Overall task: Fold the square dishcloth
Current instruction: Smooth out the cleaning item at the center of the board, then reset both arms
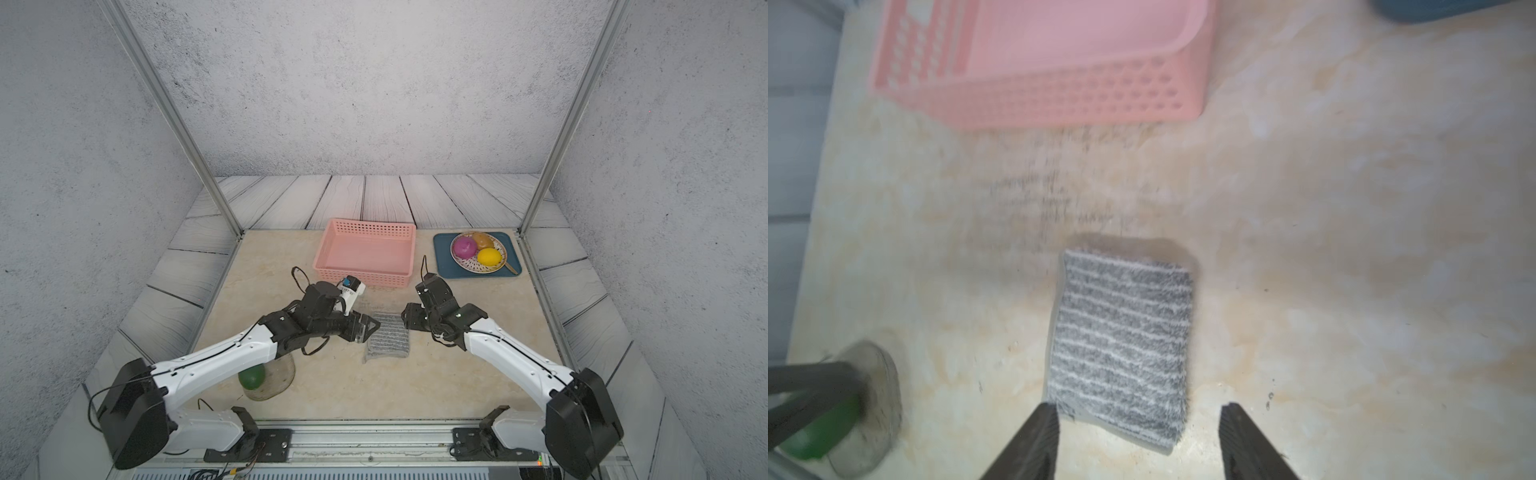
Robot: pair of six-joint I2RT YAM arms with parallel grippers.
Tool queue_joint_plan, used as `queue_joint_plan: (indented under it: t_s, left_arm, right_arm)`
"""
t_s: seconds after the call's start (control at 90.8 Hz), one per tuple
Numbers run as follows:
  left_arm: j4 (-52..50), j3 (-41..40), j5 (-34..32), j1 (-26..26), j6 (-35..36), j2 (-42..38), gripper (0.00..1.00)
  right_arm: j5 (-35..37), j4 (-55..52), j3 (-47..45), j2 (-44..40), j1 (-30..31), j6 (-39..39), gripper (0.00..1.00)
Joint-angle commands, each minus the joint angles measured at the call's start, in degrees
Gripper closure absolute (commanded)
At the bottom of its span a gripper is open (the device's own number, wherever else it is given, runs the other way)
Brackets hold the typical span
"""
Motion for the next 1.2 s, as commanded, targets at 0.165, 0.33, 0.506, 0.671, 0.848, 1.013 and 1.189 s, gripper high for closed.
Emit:
queue_joint_plan:
  t_s: [0.165,0.33,0.506,0.671,0.848,1.013,1.189]
  left_arm:
    - [-1.39,-3.68,-16.32,13.66,2.56,-9.75,0.00]
    - [-0.13,-7.43,-26.00,23.20,4.52,-10.96,0.00]
    - [4.29,-11.81,-25.91,34.55,6.09,-10.00,0.00]
    - [9.71,-14.82,-22.16,41.82,8.55,-6.83,0.00]
    - [16.43,-16.59,-19.83,44.47,14.45,-2.13,0.00]
    - [24.73,-18.73,-16.08,45.29,19.25,1.10,0.00]
    - [33.46,-21.95,-12.94,45.48,23.51,3.04,0.00]
  right_arm:
    - [23.65,-9.14,2.70,-7.05,-3.49,-3.46,0.01]
    - [27.16,-8.46,2.82,-7.17,-9.96,-3.50,0.01]
    - [31.08,-1.13,-0.66,-6.13,-13.51,-5.86,0.01]
    - [36.34,14.98,-9.11,-5.41,-13.85,-12.37,0.01]
    - [37.79,33.58,-17.65,-2.73,-14.89,-22.00,0.01]
    - [34.38,41.99,-19.55,-1.15,-17.99,-27.02,0.01]
    - [28.95,52.03,-23.58,2.27,-23.39,-28.98,0.01]
